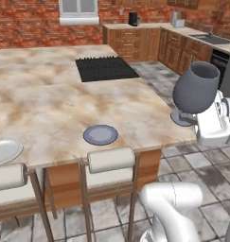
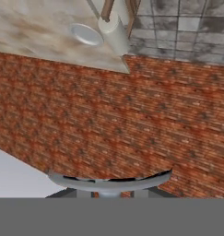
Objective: Retrieve the wine glasses from the counter and place one next to each plate.
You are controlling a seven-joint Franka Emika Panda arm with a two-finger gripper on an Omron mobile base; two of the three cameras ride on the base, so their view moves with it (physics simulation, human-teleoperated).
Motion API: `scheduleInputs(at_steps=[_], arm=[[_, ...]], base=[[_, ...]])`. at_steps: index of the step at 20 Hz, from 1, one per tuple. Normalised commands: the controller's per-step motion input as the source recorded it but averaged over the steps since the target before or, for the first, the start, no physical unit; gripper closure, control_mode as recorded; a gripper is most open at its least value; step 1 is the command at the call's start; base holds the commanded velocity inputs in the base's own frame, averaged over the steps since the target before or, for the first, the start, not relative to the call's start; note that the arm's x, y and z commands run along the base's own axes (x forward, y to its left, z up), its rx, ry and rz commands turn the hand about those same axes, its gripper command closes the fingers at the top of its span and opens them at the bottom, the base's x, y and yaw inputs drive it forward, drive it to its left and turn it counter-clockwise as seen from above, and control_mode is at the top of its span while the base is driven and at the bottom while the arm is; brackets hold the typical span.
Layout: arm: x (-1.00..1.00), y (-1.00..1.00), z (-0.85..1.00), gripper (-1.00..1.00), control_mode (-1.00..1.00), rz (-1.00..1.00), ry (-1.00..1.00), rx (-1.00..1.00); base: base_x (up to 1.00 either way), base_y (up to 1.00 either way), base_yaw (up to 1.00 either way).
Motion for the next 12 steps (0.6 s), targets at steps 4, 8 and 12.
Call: scheduleInputs(at_steps=[4, 8, 12], arm=[[0.0, 0.0, 0.0, 1.0, 1.0, 0.0, 0.0, 0.0], [0.0, 0.0, 0.0, 1.0, 1.0, 0.0, 0.0, 0.0], [0.0, 0.0, 0.0, 1.0, 1.0, 0.0, 0.0, 0.0]], base=[[0.19, 0.19, -0.35], [0.07, 0.08, -0.15], [0.31, 0.0, -0.05]])
